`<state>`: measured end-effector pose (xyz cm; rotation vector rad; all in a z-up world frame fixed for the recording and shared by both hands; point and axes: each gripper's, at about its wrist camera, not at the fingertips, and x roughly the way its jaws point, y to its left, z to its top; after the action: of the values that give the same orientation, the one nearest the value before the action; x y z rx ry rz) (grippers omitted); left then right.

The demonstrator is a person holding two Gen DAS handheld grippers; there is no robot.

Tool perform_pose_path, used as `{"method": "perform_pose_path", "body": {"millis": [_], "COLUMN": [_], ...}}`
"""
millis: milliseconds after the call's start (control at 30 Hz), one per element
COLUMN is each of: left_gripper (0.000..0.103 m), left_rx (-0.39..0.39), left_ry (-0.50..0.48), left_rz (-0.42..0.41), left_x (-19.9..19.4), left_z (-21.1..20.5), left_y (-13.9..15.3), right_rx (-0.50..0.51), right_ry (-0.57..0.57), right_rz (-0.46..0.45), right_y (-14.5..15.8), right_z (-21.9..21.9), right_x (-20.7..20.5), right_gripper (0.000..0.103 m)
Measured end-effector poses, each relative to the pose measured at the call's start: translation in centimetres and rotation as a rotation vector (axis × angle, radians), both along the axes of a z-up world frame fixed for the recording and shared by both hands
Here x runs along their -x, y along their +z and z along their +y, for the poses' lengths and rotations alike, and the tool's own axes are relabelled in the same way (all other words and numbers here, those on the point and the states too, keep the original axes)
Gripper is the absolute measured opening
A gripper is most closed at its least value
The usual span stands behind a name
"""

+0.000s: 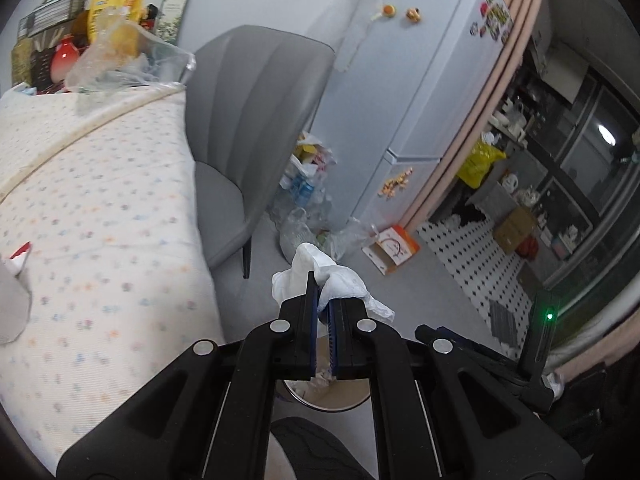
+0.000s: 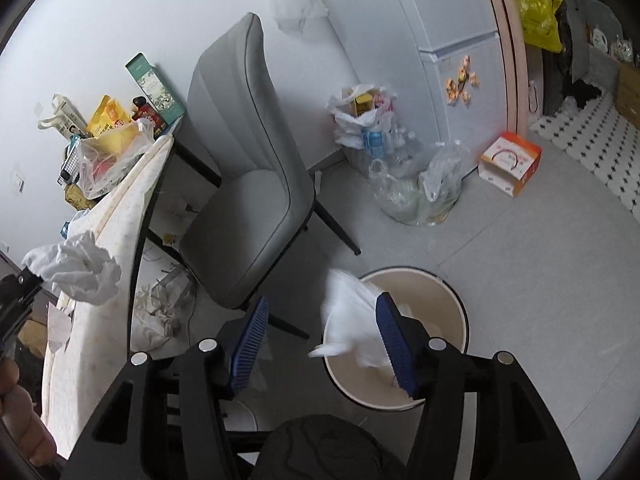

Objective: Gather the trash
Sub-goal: 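Open the right tool over the bin while the left tool releases its tissue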

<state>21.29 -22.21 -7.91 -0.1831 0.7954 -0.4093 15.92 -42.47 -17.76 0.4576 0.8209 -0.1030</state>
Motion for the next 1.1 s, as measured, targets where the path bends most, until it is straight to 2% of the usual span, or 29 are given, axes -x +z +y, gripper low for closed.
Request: {"method": "perform_pose_path", "body": {"millis": [200,533,733,800,833,867,933,1100], "left_gripper": [0.005,0.005,0.007,0.040,0.068,0.074,0.078,0.083], "left_rx": [-0.034,-0.077,-0.125,-0.142,-0.131,-0.113,-0.102,-0.123], "left_ry": [-0.055,-0.177,-0.207,-0.207,-0.198,-0.181,-0.167,-0.148], "left_rz": [0.017,0.070,0.105,0.129,0.127,0.111,0.096,0.084], "left_x": [-0.2,-1.0,-1.7,-1.9,-1.9,-1.7,-1.5,-1.1], "left_z": [-3.4,-10.6,-13.9,-14.6,-14.6,-14.3,-13.7,-12.7], "left_y": [-0.8,-3.2,-4.4,-4.5,-4.4,-4.1,-3.8,-2.8], "right_rx": [-0.038,-0.053,-0.057,-0.059,-0.060,-0.063,-0.064,-0.062], "right_ry": [-0.058,-0.163,-0.207,-0.218,-0.221,-0.222,-0.220,-0.206], "right_rz": [0.010,-0.031,-0.050,-0.052,-0.052,-0.053,-0.055,-0.059], "right_y": [-1.1,0.1,0.6,0.6,0.6,0.6,0.6,0.7], "right_z": [-3.0,-7.6,-9.6,-10.0,-10.1,-10.2,-10.2,-9.6], "right_x": [1.8,6.7,8.6,9.0,9.0,9.1,9.2,9.2], "right_gripper": [0.056,0.057,0.057,0.058,0.058,0.058,0.058,0.059]}}
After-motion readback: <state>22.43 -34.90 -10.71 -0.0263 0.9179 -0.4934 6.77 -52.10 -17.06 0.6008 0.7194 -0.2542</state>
